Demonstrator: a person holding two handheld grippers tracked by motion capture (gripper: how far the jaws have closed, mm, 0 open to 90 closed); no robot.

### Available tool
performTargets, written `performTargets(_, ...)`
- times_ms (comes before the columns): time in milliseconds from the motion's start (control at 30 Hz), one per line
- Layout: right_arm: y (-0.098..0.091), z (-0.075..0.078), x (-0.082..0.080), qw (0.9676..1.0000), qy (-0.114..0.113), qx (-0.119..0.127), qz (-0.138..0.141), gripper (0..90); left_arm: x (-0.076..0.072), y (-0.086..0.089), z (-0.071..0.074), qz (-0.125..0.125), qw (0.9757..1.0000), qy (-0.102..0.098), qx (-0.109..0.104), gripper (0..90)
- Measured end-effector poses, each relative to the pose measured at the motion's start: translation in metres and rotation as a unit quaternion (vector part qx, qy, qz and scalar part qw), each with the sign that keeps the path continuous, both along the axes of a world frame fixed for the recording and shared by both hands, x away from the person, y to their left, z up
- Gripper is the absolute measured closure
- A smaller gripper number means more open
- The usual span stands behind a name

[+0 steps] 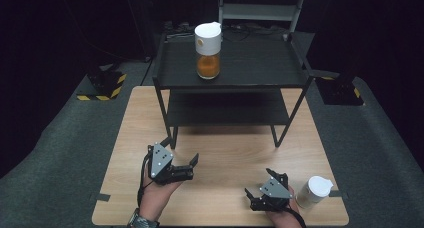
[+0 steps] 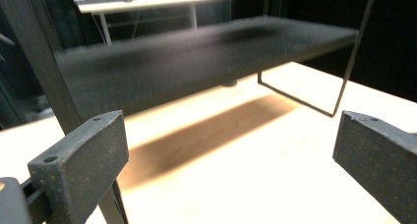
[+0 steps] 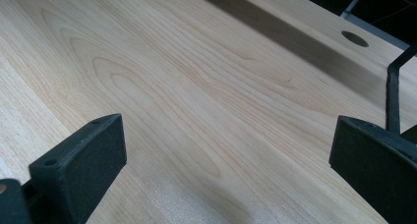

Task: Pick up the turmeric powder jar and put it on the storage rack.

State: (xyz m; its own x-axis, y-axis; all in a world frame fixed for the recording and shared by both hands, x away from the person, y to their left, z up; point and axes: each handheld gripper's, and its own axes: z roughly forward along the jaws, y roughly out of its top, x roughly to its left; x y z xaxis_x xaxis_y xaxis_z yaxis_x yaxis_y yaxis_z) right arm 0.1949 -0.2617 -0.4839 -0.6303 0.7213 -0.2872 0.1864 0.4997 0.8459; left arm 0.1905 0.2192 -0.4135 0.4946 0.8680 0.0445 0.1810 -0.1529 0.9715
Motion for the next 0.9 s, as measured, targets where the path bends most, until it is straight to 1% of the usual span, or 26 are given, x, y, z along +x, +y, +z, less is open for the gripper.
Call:
performTargets(100,0.0,0.0,0.0,1.0,0.0,-0.001,0.0,0.0,-0.004,-0.002,-0.015,0.004,0.9999,0.007,0.012,0.4)
performTargets(133,0.0,0.0,0.0,1.0,0.0,-0.001,0.0,0.0,-0.004,-0.001,-0.019,0.004,0.9998,0.012,0.017,0.4)
performTargets(167,0.0,0.0,0.0,1.0,0.0,-0.001,0.0,0.0,-0.004,-0.001,-0.019,0.004,0.9998,0.012,0.017,0.4)
performTargets(233,0.0,0.0,0.0,1.0,0.0,-0.001,0.0,0.0,-0.005,-0.002,-0.027,0.006,0.9996,0.019,0.022,0.4)
performTargets(333,0.0,0.0,0.0,1.0,0.001,0.001,-0.001,0.0,-0.005,-0.002,-0.039,0.005,0.9991,0.033,0.024,0.4)
performTargets(400,0.0,0.0,0.0,1.0,0.002,0.0,-0.001,0.0,-0.004,-0.002,-0.048,0.001,0.9983,0.046,0.035,0.5)
performTargets(433,0.001,0.0,0.0,1.0,0.001,-0.001,0.0,0.0,-0.004,-0.002,-0.048,0.001,0.9983,0.046,0.035,0.5)
performTargets(467,0.001,0.0,0.0,1.0,0.0,-0.001,0.0,0.0,-0.002,-0.002,-0.054,-0.001,0.9976,0.057,0.041,0.5)
performTargets(567,0.001,0.0,0.0,1.0,0.0,-0.003,0.0,0.0,-0.001,-0.003,-0.056,0.0,0.997,0.062,0.046,0.5)
performTargets(633,0.001,0.0,0.0,1.0,-0.001,-0.002,-0.001,0.0,0.0,-0.003,-0.062,0.0,0.9957,0.074,0.056,0.4)
performTargets(667,0.001,0.0,0.0,1.0,-0.001,-0.002,-0.001,0.0,0.0,-0.003,-0.062,0.0,0.9957,0.074,0.056,0.4)
performTargets(733,0.001,0.0,0.0,1.0,-0.001,-0.003,-0.002,0.0,0.001,-0.004,-0.065,-0.001,0.9945,0.082,0.066,0.4)
performTargets(767,0.002,0.0,0.0,1.0,0.0,-0.003,-0.004,0.0,0.002,-0.005,-0.067,-0.002,0.9932,0.089,0.074,0.4)
performTargets(833,0.003,0.0,0.0,1.0,0.001,-0.005,-0.003,0.0,0.002,-0.008,-0.068,-0.002,0.9922,0.092,0.085,0.4)
performTargets(867,0.003,0.0,0.0,1.0,0.0,-0.004,-0.004,0.0,0.002,-0.008,-0.068,-0.002,0.9922,0.092,0.085,0.4)
performTargets(900,0.003,0.0,0.0,1.0,0.0,-0.004,-0.004,0.0,0.002,-0.009,-0.067,-0.003,0.9917,0.091,0.091,0.4)
